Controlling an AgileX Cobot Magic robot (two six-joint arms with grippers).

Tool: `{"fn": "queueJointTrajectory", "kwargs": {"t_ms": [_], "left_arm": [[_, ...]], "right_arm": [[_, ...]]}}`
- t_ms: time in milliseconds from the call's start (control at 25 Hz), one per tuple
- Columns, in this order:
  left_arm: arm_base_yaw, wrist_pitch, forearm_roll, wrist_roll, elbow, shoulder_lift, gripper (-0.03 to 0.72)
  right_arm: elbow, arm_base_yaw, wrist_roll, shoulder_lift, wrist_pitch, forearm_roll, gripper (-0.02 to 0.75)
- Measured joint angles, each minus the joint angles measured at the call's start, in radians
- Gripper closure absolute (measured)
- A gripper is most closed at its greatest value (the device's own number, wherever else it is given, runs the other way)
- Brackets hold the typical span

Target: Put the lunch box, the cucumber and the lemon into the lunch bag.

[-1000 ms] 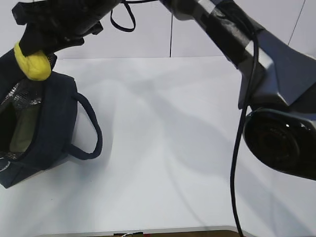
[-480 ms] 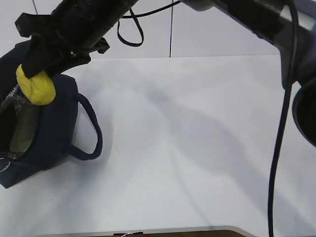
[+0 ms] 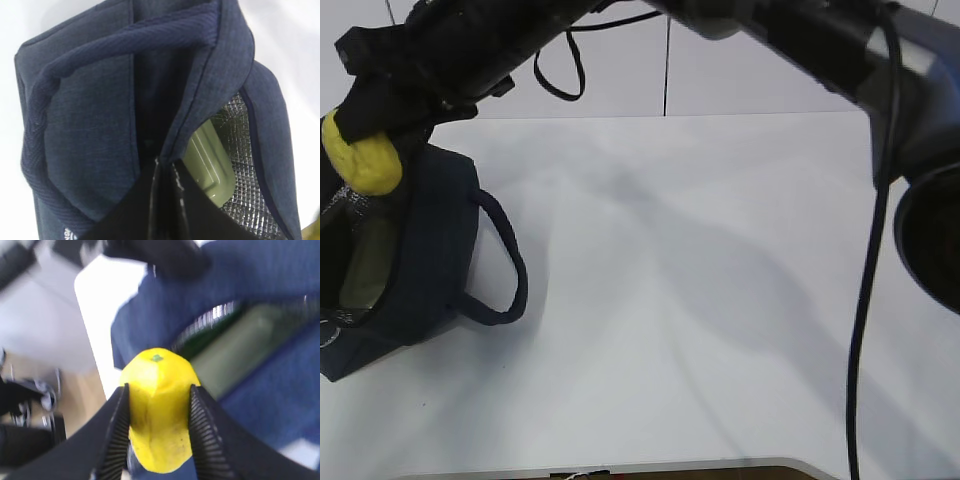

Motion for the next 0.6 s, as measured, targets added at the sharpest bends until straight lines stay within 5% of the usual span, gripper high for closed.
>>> {"fn": "queueJointTrajectory", "kwargs": {"t_ms": [600], "left_arm": [[0.000, 0.009, -0.002, 0.000, 0.000, 0.000, 0.701]], "right_arm": [[0.002, 0.000, -0.224, 0.127, -0.167, 0.087, 0.446]]}}
